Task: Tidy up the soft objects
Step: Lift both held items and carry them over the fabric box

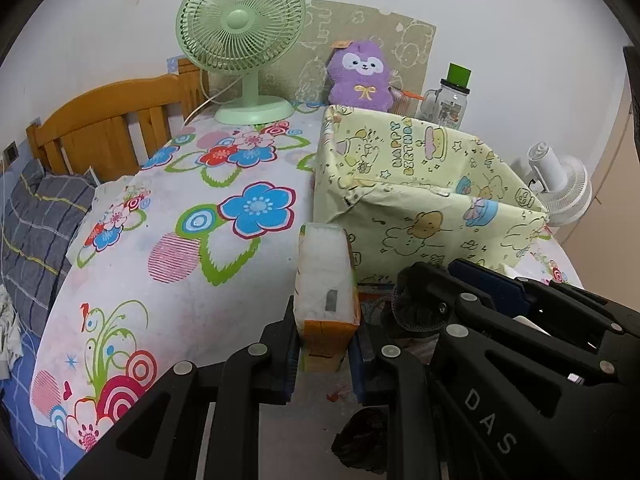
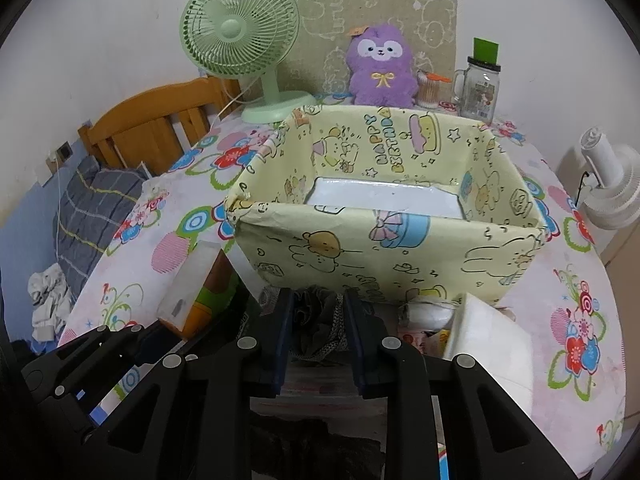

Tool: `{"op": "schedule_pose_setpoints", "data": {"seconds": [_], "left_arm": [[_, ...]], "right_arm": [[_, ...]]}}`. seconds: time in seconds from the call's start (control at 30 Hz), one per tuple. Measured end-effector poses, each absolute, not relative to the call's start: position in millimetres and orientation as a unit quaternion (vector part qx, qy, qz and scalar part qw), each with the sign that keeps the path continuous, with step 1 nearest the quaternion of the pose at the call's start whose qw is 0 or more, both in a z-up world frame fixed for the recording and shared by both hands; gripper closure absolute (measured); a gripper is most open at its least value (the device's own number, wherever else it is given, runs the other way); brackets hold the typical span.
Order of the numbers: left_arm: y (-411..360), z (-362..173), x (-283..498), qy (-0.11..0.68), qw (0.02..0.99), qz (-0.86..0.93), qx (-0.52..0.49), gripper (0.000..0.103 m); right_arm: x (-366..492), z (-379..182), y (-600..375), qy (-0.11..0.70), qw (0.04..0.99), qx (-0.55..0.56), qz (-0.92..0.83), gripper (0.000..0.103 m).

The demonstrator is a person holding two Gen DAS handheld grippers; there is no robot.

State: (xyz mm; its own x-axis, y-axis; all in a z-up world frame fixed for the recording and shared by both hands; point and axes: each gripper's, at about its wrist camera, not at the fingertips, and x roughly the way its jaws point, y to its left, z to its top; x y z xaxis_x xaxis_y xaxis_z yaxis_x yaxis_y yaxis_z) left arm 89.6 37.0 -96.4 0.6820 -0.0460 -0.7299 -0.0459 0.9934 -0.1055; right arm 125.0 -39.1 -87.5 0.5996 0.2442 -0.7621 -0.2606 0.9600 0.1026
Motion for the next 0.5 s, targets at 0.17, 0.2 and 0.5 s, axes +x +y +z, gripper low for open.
{"op": "schedule_pose_setpoints", "data": {"seconds": [0.17,0.2,0.5], "left_arm": [[28.8,-87.3,86.5,0.391,0.919,-0.006,-0.052,0.085],[27.2,-85.5,86.0,0.389,0.92,-0.007,-0.051,0.085],[13.4,-69.1,79.1,0.376,0.925,-0.012,-0.044,0.085]], "right_arm": [[120.1,-79.1,-47.0,0.416,0.9,-0.007,0.134,0.075],[118.6,-77.1,-48.9,0.413,0.901,-0.006,0.133,0.075],[108.0,-58.4,-63.5,0.396,0.91,-0.001,0.122,0.075]]}}
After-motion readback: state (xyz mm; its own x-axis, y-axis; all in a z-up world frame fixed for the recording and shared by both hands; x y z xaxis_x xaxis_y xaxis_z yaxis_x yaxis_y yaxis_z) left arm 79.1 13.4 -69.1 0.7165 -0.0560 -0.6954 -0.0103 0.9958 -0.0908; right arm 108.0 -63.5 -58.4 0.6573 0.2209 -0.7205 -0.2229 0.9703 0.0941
